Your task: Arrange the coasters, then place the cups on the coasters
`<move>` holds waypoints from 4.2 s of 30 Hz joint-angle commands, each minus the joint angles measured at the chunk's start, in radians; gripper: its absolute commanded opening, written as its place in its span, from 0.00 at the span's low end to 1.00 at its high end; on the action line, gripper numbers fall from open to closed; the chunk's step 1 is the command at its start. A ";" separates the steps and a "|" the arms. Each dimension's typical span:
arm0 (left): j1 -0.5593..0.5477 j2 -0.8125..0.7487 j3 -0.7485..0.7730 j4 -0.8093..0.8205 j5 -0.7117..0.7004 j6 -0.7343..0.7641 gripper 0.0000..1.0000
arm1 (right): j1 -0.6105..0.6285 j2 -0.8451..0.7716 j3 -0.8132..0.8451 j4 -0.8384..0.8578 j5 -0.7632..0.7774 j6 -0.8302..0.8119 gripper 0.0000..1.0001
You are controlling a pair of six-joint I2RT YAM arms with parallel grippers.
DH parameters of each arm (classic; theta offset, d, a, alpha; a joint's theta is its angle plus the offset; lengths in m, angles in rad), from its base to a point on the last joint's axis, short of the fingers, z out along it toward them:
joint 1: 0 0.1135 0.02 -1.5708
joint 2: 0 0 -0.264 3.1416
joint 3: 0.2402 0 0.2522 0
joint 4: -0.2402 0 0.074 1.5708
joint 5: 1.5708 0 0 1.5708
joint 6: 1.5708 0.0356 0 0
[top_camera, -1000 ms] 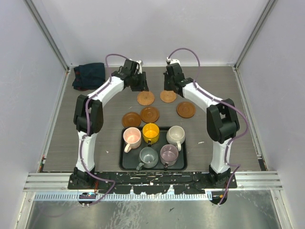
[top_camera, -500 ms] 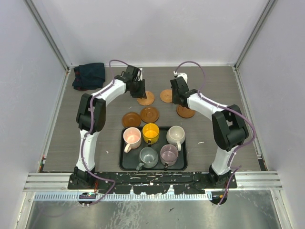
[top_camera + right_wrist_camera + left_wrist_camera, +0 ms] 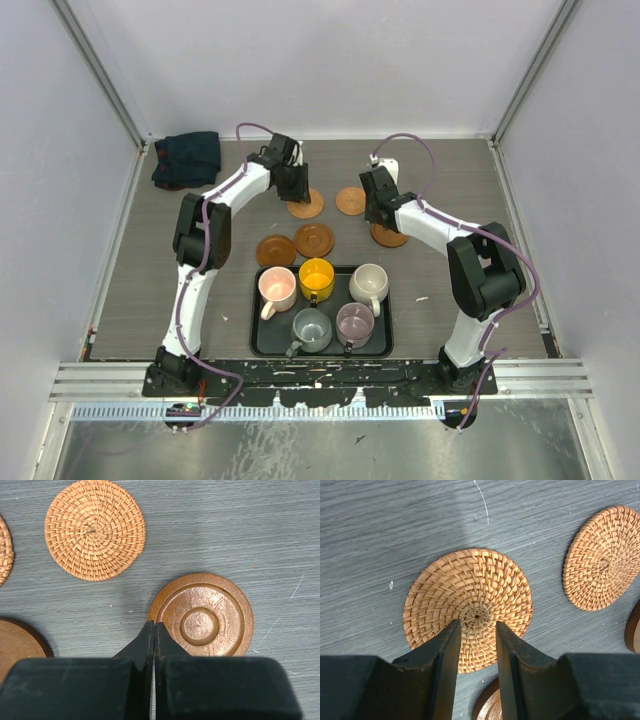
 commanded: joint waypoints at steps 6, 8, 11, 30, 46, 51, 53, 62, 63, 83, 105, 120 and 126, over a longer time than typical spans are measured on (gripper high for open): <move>-0.008 0.053 0.053 -0.028 0.024 0.012 0.36 | -0.004 -0.051 0.005 0.037 0.053 0.023 0.01; -0.010 0.058 0.062 -0.032 0.024 0.013 0.36 | -0.004 -0.049 0.007 0.037 0.054 0.023 0.01; -0.010 0.060 0.065 -0.031 0.023 0.012 0.36 | -0.006 -0.044 0.003 0.037 0.055 0.023 0.01; -0.010 0.080 0.089 -0.017 0.060 -0.008 0.39 | -0.008 -0.018 0.023 0.044 0.054 0.017 0.01; -0.010 0.088 0.102 0.006 0.086 -0.020 0.42 | -0.014 0.006 0.037 0.050 0.052 0.003 0.01; -0.010 0.087 0.115 0.004 0.093 -0.019 0.43 | -0.015 0.021 0.048 0.051 0.054 -0.002 0.01; -0.010 0.075 0.114 0.005 0.093 -0.018 0.44 | -0.017 0.026 0.055 0.051 0.055 -0.004 0.01; -0.006 -0.151 -0.022 0.068 0.059 0.005 0.54 | -0.016 -0.003 0.053 0.046 0.073 -0.014 0.01; -0.004 -0.187 -0.049 0.076 0.051 0.008 0.55 | -0.017 -0.010 0.047 0.044 0.078 -0.015 0.01; 0.004 -0.545 -0.748 0.179 -0.104 -0.032 0.37 | -0.025 -0.048 -0.081 0.046 0.037 0.017 0.01; 0.053 -0.445 -0.796 0.086 -0.234 -0.029 0.31 | -0.174 0.162 0.030 -0.023 -0.079 0.050 0.01; 0.206 -0.199 -0.408 0.014 -0.130 -0.044 0.32 | -0.325 0.319 0.296 -0.048 -0.097 0.042 0.01; 0.241 -0.075 -0.206 -0.025 -0.074 -0.056 0.32 | -0.362 0.383 0.380 -0.048 -0.121 0.043 0.01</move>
